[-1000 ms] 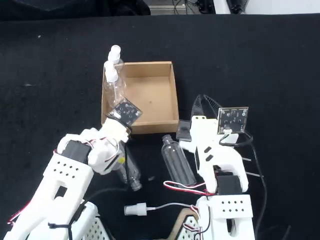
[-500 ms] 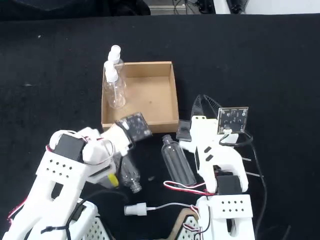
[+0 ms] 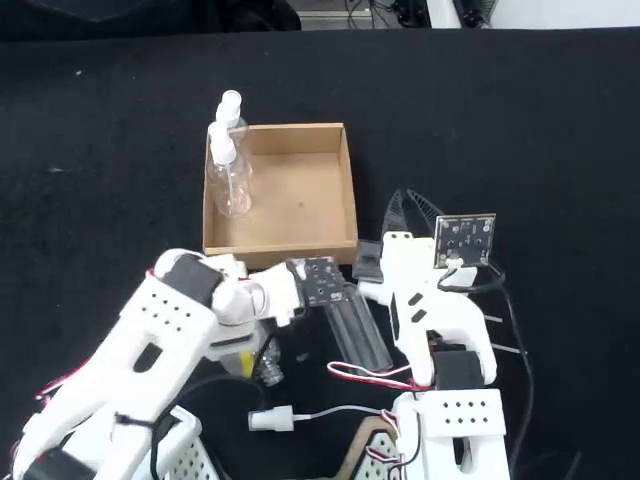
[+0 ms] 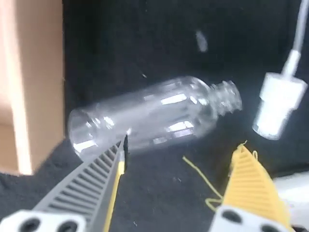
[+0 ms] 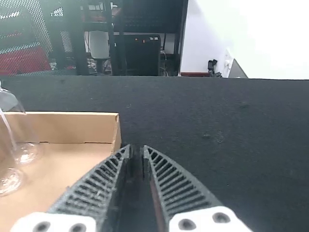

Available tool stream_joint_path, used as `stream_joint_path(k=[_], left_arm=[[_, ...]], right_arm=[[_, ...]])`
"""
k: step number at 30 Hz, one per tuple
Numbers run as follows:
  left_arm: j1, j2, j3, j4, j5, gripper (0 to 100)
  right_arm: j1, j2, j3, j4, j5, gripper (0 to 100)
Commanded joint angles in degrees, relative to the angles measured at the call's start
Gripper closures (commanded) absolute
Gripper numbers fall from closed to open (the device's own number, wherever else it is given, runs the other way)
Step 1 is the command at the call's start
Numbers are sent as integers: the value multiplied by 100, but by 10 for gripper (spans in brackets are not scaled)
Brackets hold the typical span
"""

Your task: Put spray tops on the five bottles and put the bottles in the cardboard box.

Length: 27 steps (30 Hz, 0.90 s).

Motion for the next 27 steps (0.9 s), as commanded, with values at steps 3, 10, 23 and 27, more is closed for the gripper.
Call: stream_joint_path(k=[3,10,23,27], left_arm=[[110,352,-101,-466,-44,691],[-171,457,-48,-730,-554,692],[-268,457,435,-958,-571,692],[-277,404,681,-949,-554,696]], right_arm=[[149,-101,-180,-123,44,980],[70,-101,-171,-123,79,980],[659,-101,-268,-123,-501,980],[651,-101,-268,-123,-484,980]])
